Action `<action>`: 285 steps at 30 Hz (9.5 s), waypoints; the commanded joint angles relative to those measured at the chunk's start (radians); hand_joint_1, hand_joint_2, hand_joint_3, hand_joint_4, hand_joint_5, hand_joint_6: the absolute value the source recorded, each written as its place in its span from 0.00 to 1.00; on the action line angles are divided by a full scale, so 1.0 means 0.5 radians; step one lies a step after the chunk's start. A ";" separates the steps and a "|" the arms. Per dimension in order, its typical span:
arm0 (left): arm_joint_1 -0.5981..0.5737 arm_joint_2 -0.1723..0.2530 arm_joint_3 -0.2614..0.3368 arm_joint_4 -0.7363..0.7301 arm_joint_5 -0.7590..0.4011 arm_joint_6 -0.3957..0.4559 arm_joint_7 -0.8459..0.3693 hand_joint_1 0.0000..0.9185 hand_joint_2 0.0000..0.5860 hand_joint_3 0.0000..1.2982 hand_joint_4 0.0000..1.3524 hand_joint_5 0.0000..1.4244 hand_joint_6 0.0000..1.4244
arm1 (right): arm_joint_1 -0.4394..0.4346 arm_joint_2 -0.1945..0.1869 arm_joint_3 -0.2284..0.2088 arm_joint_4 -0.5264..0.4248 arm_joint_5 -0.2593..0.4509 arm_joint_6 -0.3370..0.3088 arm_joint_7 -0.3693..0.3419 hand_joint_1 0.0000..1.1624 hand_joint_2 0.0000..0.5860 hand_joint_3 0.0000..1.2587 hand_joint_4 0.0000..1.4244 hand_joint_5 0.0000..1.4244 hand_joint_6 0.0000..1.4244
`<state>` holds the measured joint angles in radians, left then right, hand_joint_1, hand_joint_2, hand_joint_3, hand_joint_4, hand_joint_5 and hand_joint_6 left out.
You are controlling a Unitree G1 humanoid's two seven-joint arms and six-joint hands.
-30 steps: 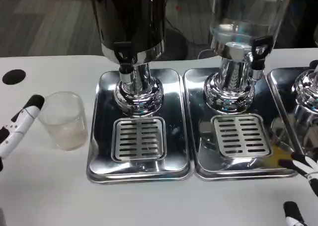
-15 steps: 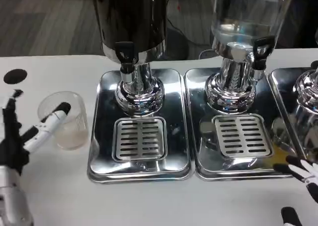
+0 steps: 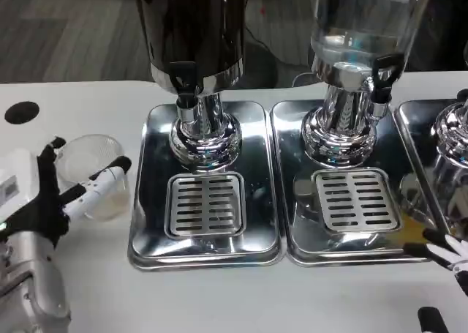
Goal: Grasp the cup under the faucet to collect the drink, then remove the cup.
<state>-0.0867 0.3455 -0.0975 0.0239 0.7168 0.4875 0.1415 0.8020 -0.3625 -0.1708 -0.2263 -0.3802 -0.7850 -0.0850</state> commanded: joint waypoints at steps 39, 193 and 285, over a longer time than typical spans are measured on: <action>-0.148 0.065 -0.205 0.161 0.128 0.118 -0.002 0.36 0.15 0.34 0.39 0.49 0.44 | 0.032 0.080 -0.040 0.107 0.204 -0.306 0.163 0.46 0.76 0.21 0.08 0.07 0.02; 0.199 -0.153 -0.157 -0.823 -0.021 -0.667 -0.216 0.07 0.13 0.39 0.35 0.58 0.54 | -0.032 0.104 0.055 0.285 0.290 -0.438 0.288 0.47 0.72 0.19 0.09 0.08 0.03; 0.194 -0.166 0.020 -0.870 -0.207 -0.841 -0.128 0.07 0.12 0.15 0.08 0.52 0.53 | -0.059 0.105 0.110 0.244 0.261 -0.380 0.291 0.47 0.72 0.19 0.09 0.08 0.03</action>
<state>0.0012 0.2597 -0.1118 -0.4105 0.6341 0.1109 0.0491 0.7746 -0.3148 -0.1166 -0.0898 -0.2481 -0.9840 0.0536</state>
